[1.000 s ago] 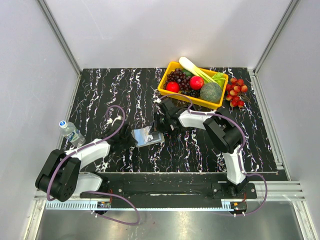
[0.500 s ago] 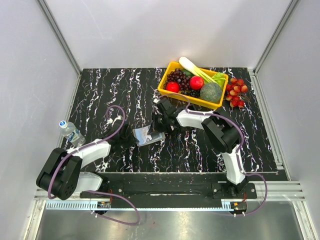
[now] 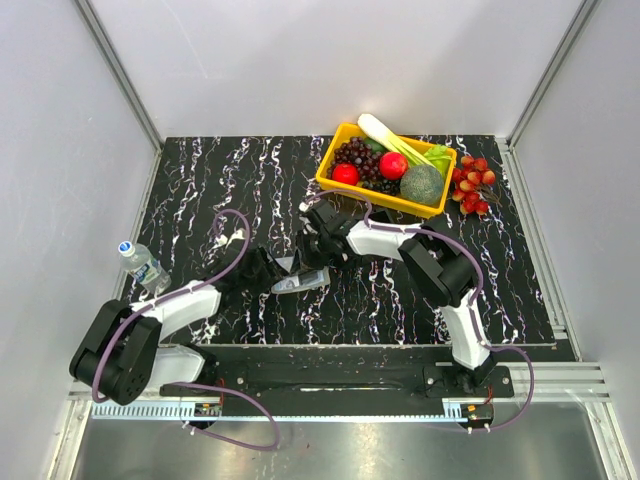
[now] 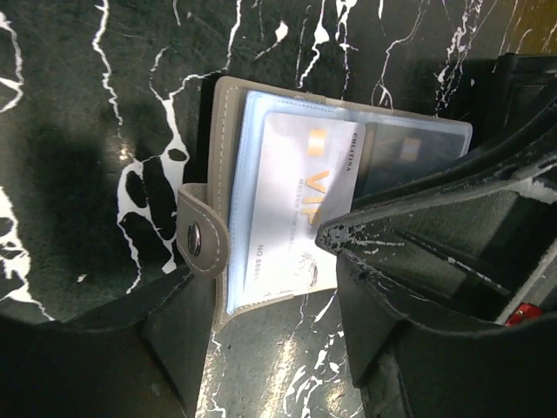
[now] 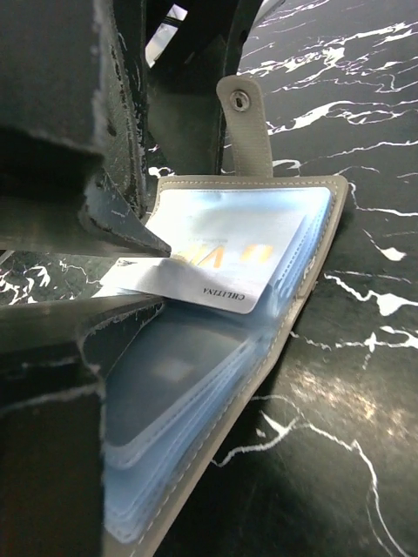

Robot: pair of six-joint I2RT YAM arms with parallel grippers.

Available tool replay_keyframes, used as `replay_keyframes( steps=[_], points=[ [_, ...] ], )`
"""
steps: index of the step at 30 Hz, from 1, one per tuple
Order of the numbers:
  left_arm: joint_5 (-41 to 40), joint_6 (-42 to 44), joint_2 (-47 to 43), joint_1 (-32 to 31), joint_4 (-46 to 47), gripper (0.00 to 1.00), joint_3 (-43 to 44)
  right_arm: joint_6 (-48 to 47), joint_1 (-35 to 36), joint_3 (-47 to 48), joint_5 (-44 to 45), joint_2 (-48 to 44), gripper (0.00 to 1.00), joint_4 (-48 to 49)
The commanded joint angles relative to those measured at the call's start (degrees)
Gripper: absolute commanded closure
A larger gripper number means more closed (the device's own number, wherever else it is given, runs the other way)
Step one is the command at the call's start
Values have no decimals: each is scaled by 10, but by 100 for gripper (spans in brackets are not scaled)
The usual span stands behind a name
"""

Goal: Put the credit cards into the card holder
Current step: Insert the credit card into the card holder.

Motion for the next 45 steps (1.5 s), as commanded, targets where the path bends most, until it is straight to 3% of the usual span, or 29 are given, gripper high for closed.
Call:
replay_keyframes(
  steps=[1, 9, 13, 19, 24, 27, 36, 40, 42, 45],
  points=[
    [-35, 6, -13, 0, -39, 40, -20, -17, 19, -6, 14, -11, 70, -49],
    [-38, 4, -7, 1, -40, 37, -12, -40, 18, -1, 7, -12, 59, -34],
    [-32, 11, -5, 0, -31, 37, -7, -42, 18, -6, -16, -12, 58, -4],
    [-20, 18, -4, 0, -15, 40, -7, -42, 19, 5, -31, -6, 65, 2],
    [5, 20, -9, 1, 12, 45, -14, -37, 19, 12, -36, -4, 84, 1],
    [14, 21, -6, -3, 24, 45, -16, -37, 23, 24, -47, 7, 71, -4],
    [16, 20, -10, -4, 25, 46, -19, -26, 25, 44, -65, 26, 66, -7],
    [1, 20, -13, -4, 6, 47, -17, -31, 25, 40, -32, 17, 66, -24],
    [-13, 21, -20, -4, -9, 66, -11, -35, 24, 24, 1, -5, 64, -23],
    [-40, 25, -33, -4, -44, 85, -4, -47, 16, 9, 41, -48, 62, -26]
  ],
)
